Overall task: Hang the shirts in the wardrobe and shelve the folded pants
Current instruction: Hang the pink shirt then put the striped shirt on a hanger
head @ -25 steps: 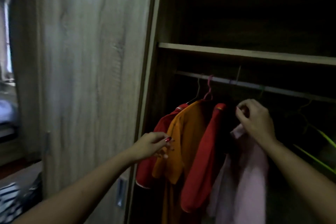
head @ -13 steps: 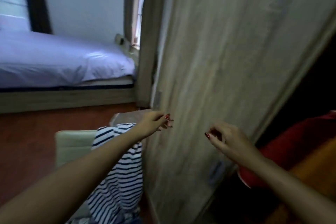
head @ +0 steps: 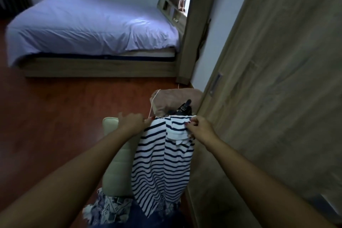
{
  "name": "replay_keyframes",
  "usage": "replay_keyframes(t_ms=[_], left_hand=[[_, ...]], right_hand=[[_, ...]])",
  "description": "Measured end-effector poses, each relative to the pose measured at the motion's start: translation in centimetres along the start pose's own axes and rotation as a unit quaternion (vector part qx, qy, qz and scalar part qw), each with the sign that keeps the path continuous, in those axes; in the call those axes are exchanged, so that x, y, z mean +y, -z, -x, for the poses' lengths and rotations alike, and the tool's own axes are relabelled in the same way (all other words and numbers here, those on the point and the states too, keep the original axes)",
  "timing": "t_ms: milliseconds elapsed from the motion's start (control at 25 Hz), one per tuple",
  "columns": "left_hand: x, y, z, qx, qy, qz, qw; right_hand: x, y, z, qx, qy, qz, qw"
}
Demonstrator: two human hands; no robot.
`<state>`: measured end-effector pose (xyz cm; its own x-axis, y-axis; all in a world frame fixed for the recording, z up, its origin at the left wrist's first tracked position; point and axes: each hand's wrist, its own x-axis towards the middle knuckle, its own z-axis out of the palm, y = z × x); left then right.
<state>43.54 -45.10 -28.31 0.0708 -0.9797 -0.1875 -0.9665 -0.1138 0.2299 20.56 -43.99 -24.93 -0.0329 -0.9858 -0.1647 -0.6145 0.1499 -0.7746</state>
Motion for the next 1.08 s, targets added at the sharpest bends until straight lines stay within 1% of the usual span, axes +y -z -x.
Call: replay_keyframes(t_ms=[80, 160, 200, 240, 280, 320, 360, 400, 440, 480, 520, 560, 600, 640, 680, 720, 760, 840, 920, 1000, 1040, 1080], left_hand=[[1.1, 0.6, -0.6, -0.013, -0.024, 0.038, 0.999], [1.0, 0.2, -1.1, 0.020, -0.013, 0.121, 0.992], [0.8, -0.1, -1.0, 0.051, -0.008, 0.175, 0.983], [0.4, -0.3, -0.7, 0.079, -0.014, 0.240, 0.967], [0.1, -0.3, -0.3, 0.104, -0.029, 0.320, 0.941], [-0.4, 0.1, 0.5, 0.126, -0.044, 0.414, 0.901], [-0.9, 0.9, 1.4, 0.149, -0.055, 0.498, 0.853], [-1.7, 1.9, 2.5, 0.186, -0.072, 0.553, 0.809], [-2.9, 2.8, 3.6, 0.226, -0.093, 0.578, 0.779], [-4.0, 3.6, 4.6, 0.250, -0.121, 0.583, 0.764], [-5.2, 4.0, 5.4, 0.253, -0.162, 0.577, 0.759], [-6.1, 4.0, 6.1, 0.235, -0.202, 0.562, 0.767], [-6.7, 3.3, 6.4, 0.208, -0.230, 0.532, 0.788], [-7.0, 2.0, 6.5, 0.185, -0.242, 0.489, 0.817], [-7.0, 0.2, 6.5, 0.167, -0.238, 0.445, 0.847], [-6.8, -1.6, 6.5, 0.143, -0.219, 0.422, 0.868], [-6.3, -3.2, 6.5, 0.114, -0.199, 0.424, 0.876], [-5.6, -5.0, 6.6, 0.077, -0.175, 0.451, 0.872], [-5.1, -5.1, 6.9, 0.078, -0.171, 0.474, 0.860], [-4.7, -4.3, 7.2, 0.076, -0.165, 0.509, 0.841], [-4.6, -4.1, 7.0, 0.085, -0.141, 0.531, 0.831], [-4.4, -3.8, 6.7, 0.090, -0.101, 0.566, 0.813]], right_hand=[[-0.2, -1.4, -0.5, 0.007, -0.023, 0.007, 1.000], [-1.1, -1.6, -0.7, -0.003, -0.004, 0.000, 1.000], [-2.0, -1.2, -0.6, -0.004, 0.009, -0.036, 0.999], [-3.2, -0.7, -0.2, 0.005, 0.017, -0.107, 0.994], [-4.2, 0.2, 0.1, 0.013, 0.011, -0.203, 0.979], [-5.2, 1.1, 0.7, 0.004, 0.000, -0.317, 0.948], [-5.9, 2.3, 1.3, -0.024, -0.008, -0.412, 0.911], [-6.3, 3.5, 1.9, -0.060, -0.013, -0.489, 0.870], [-6.1, 4.5, 2.4, -0.087, -0.007, -0.538, 0.839], [-5.9, 5.1, 3.0, -0.105, 0.007, -0.557, 0.824], [-5.1, 5.1, 3.1, -0.096, 0.021, -0.540, 0.836], [-4.2, 4.8, 3.1, -0.074, 0.019, -0.496, 0.865], [-2.7, 3.9, 2.7, -0.046, -0.004, -0.431, 0.901], [-1.8, 2.9, 2.6, -0.036, -0.038, -0.373, 0.926], [-0.6, 1.6, 2.2, -0.044, -0.063, -0.323, 0.943], [0.0, 0.3, 2.0, -0.074, -0.070, -0.276, 0.956], [0.2, -0.8, 1.9, -0.108, -0.064, -0.209, 0.970], [-0.2, -2.7, 1.6, -0.163, -0.050, -0.082, 0.982], [-1.0, -4.0, 1.0, -0.157, -0.043, -0.023, 0.986], [-1.6, -4.8, 0.2, -0.136, -0.027, -0.032, 0.990], [-1.6, -5.0, 0.1, -0.121, -0.017, -0.054, 0.991], [-1.6, -5.1, 0.1, -0.104, -0.010, -0.079, 0.991]])
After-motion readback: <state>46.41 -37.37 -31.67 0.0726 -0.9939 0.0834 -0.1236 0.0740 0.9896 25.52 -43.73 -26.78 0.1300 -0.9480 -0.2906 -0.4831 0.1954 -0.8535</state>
